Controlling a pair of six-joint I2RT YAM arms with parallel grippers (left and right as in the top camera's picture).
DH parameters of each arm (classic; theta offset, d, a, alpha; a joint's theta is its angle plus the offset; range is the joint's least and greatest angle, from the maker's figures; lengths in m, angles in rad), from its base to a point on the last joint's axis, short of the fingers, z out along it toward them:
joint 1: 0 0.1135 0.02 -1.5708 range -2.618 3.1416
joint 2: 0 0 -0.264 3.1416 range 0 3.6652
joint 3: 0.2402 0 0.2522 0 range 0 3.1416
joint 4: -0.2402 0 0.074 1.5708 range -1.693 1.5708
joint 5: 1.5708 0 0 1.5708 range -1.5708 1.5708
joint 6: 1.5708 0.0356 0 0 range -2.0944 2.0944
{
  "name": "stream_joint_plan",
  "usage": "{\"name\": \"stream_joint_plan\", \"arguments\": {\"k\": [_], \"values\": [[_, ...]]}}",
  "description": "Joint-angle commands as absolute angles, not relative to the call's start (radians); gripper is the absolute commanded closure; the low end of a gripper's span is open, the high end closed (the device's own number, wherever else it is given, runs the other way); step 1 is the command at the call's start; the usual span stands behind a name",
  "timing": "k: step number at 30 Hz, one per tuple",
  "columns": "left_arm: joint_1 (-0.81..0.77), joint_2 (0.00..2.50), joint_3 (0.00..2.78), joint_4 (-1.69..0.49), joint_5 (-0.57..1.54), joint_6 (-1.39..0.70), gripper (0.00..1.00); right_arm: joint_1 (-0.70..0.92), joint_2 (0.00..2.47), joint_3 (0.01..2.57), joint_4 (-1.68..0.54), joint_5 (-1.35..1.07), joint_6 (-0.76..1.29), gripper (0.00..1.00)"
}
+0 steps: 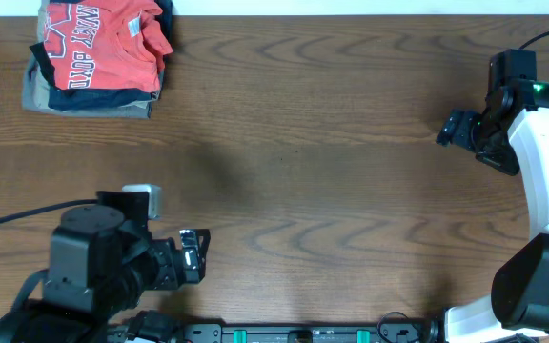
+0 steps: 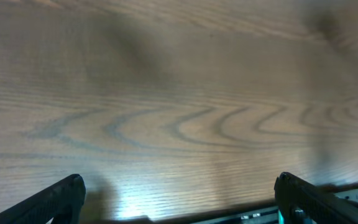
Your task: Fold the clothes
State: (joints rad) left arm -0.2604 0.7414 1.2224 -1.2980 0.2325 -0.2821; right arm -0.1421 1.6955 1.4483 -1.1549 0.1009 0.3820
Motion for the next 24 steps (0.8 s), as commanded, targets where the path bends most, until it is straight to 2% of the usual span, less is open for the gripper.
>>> {"name": "stream_joint_plan", "arguments": {"k": [1, 7, 14, 19, 24], "values": [[-0.265, 0.742, 1.148, -1.26, 0.217, -0.21, 0.02, -0.143, 1.687, 1.457, -1.156, 0.101, 0.373, 0.01], [-0.265, 0.641, 0.895, -0.965, 0.217, -0.075, 0.02, -0.143, 1.687, 1.457, -1.156, 0.101, 0.373, 0.01], [-0.196, 0.392, 0.541, -0.539, 0.217, -0.04, 0.02, -0.143, 1.687, 1.457, -1.156, 0.101, 0.373, 0.01], [-0.074, 0.244, 0.368, -0.381, 0.217, -0.041, 0.02, -0.143, 1.687, 1.457, -1.156, 0.101, 0.373, 0.01], [-0.027, 0.182, 0.246, -0.192, 0.216, -0.04, 0.02, -0.143, 1.687, 1.457, -1.156, 0.101, 0.373, 0.01]]}}
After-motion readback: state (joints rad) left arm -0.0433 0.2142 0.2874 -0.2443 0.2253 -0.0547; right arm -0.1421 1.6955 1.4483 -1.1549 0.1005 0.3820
